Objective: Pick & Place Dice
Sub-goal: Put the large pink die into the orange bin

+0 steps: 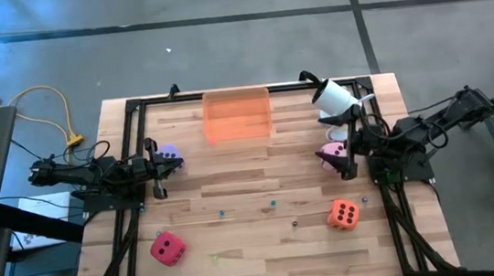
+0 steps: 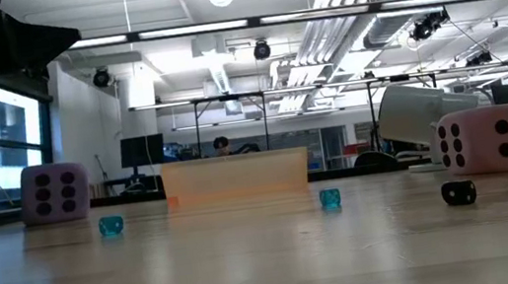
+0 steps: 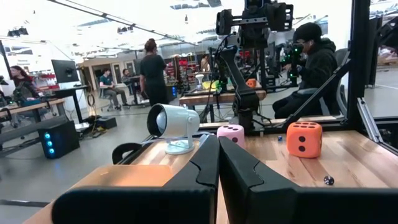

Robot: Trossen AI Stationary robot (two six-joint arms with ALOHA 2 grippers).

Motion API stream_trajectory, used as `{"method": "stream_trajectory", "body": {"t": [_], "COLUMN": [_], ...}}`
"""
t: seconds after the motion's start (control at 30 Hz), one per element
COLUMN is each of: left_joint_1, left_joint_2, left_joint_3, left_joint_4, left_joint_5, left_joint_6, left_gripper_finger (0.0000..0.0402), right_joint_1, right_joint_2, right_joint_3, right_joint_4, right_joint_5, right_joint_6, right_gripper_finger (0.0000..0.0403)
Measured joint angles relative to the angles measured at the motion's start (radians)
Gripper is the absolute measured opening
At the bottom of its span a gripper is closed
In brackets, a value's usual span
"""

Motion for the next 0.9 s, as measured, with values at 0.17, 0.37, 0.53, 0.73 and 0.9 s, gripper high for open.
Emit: {"method": "stream_trajectory", "body": {"t": [0.17,0.37,0.53,0.73,0.9], "left_joint_1": [0.000,0.000,0.000,0.000,0.000], "left_joint_2": [0.000,0.000,0.000,0.000,0.000], "left_joint_3": [0.000,0.000,0.000,0.000,0.000], "left_joint_4": [0.000,0.000,0.000,0.000,0.000], "left_joint_5": [0.000,0.000,0.000,0.000,0.000], "left_joint_6": [0.000,0.000,0.000,0.000,0.000], "left_gripper_finger": [0.0000,0.0000,0.0000,0.0000,0.0000], "right_joint_1": [0.000,0.000,0.000,-0.001,-0.075], "right_joint_2": [0.004,0.026,0.045,0.147,0.284], "right_joint_3": [0.000,0.003,0.104,0.335,0.532], "right_joint_4": [0.004,-0.038,-0.329,-0.841,-1.324], "right_joint_5": [-0.002,0.018,0.107,0.150,0.074], "right_joint_6": [0.001,0.008,0.113,0.439,0.857], "right_gripper_finger": [0.0400,0.0400,0.0400,0.0400,0.0400]}}
